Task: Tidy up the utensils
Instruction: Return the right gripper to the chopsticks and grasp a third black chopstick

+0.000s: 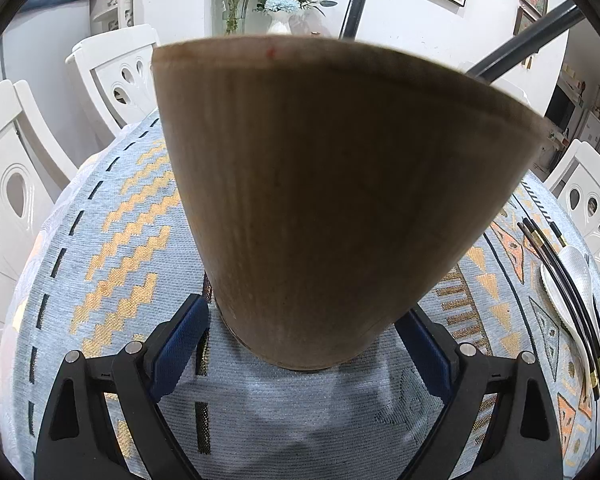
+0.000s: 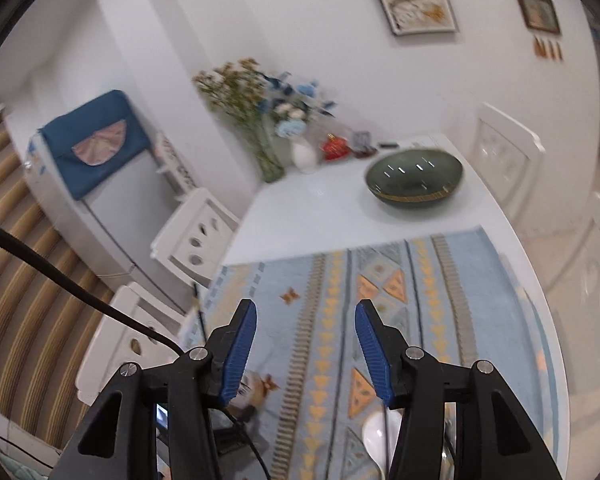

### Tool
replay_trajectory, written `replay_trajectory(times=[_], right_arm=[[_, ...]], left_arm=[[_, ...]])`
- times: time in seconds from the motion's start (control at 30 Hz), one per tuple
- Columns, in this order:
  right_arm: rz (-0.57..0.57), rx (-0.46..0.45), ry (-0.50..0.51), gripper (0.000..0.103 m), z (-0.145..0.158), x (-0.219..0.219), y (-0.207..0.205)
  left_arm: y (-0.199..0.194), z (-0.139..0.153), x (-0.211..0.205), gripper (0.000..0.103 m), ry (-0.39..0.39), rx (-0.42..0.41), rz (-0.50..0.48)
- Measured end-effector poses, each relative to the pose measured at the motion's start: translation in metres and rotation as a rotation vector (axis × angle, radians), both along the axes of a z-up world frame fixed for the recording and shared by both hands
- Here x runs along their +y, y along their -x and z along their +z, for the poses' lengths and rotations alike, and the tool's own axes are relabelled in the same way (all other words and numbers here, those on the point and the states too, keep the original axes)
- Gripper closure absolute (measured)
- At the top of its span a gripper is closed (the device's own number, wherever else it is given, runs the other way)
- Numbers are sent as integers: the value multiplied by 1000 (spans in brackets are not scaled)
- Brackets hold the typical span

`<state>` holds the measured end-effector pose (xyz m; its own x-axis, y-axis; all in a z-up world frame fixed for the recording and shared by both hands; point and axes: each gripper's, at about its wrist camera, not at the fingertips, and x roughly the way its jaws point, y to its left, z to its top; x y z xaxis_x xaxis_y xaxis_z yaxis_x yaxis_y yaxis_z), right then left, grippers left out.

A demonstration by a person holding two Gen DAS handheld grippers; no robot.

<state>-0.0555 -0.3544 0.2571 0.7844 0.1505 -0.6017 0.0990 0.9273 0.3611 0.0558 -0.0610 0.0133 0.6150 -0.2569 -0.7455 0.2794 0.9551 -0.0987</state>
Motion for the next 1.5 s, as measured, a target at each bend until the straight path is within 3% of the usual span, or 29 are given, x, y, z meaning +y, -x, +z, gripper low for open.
replay_trajectory(times=[0.33, 0.6, 0.67, 0.73, 0.97, 1.3, 1.4, 1.5], right_arm=[[-102, 248, 65, 53, -76, -15, -8], [-55, 446, 32, 53, -150, -14, -22], [-50, 476, 38, 57, -161, -12, -22], [-28, 510, 28, 69, -173, -11, -25], [7, 673, 46, 76, -216, 1, -38], [0, 738, 64, 83, -240, 1, -54], [5, 731, 103, 96, -241, 5, -59], [10, 729, 116, 97, -239, 8, -62]], left_arm=[[0, 0, 0, 8, 0, 0, 0], [0, 0, 0, 8, 0, 0, 0], [0, 0, 0, 8, 0, 0, 0], [0, 0, -1, 8, 0, 1, 0], [0, 0, 0, 8, 0, 0, 0], [0, 0, -1, 8, 0, 1, 0], [-1, 0, 0, 8, 0, 1, 1], [-2, 1, 0, 8, 1, 2, 1]])
